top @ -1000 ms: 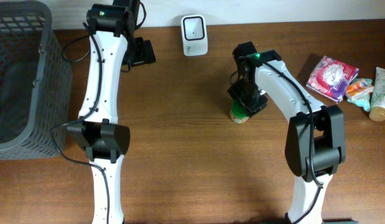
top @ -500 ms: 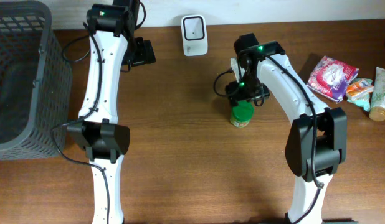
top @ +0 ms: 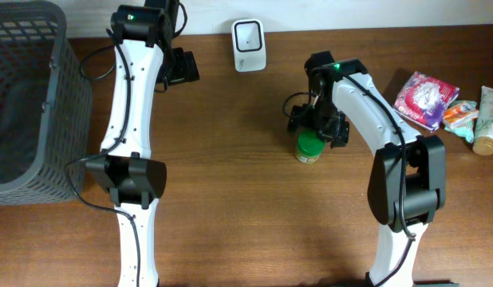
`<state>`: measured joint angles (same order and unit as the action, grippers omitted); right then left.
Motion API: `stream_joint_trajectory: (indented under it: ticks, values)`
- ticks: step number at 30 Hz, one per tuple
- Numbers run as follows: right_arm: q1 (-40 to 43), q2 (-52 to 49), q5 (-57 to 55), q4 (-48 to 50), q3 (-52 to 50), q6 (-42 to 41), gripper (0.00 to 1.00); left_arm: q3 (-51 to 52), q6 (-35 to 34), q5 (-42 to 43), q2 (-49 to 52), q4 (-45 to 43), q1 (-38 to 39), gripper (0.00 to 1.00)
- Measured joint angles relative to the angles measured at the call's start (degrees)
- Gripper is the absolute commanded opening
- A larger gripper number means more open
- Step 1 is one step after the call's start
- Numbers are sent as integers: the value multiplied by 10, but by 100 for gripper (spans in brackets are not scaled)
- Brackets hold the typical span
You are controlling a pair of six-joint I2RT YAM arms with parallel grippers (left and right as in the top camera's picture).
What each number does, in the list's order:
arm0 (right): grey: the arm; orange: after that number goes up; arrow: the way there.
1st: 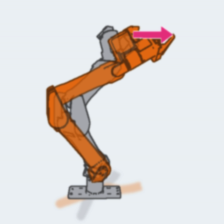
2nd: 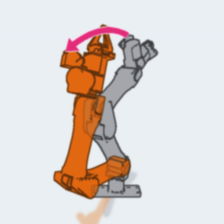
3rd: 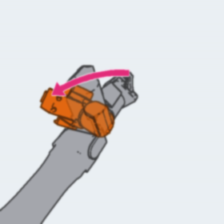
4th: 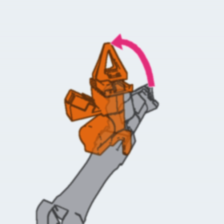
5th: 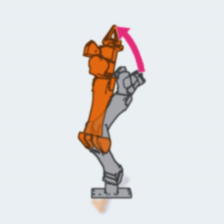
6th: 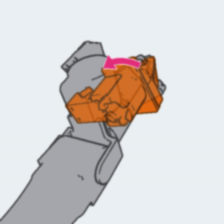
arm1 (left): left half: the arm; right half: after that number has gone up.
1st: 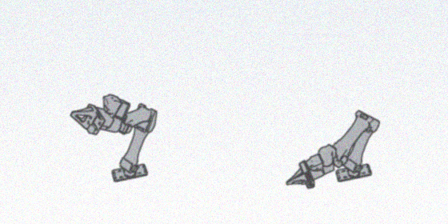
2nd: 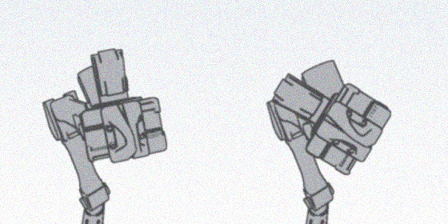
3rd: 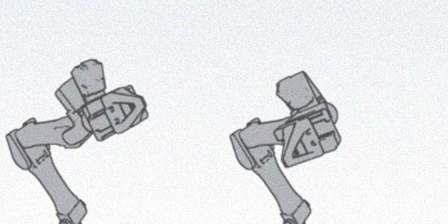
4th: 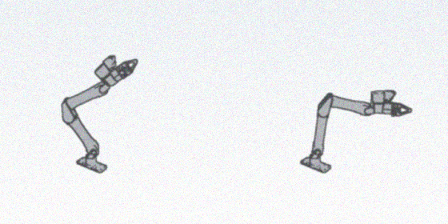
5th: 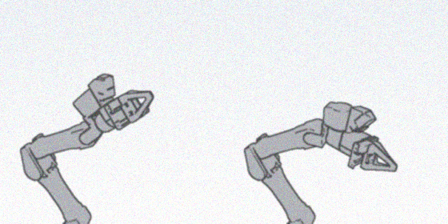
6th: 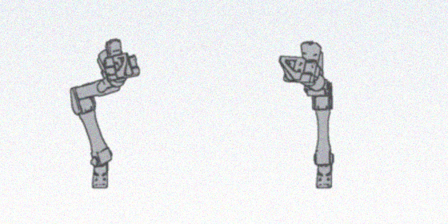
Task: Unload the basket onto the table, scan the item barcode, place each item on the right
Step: 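Grasp the green-lidded jar with the right gripper, then lift the jar and hold it at the scanner with the right gripper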
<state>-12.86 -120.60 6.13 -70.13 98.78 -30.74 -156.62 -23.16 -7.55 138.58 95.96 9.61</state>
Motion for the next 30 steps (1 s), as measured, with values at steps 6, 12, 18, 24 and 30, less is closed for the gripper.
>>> stream_joint_trajectory:
  ticks: [6,12,18,24,30]
  values:
    - [0,0,0,8,-19,-35,86,0,0,0,0,0,0,99]
    - [-3,0,3,26,-62,-37,86,0,0,0,0,0,0,99]
    - [-8,0,19,32,-76,-38,69,0,0,0,0,0,0,99]
    - [-9,0,19,5,-64,-35,62,0,0,0,0,0,0,99]
    - [-9,-1,43,-34,97,-19,62,0,0,0,0,0,0,99]
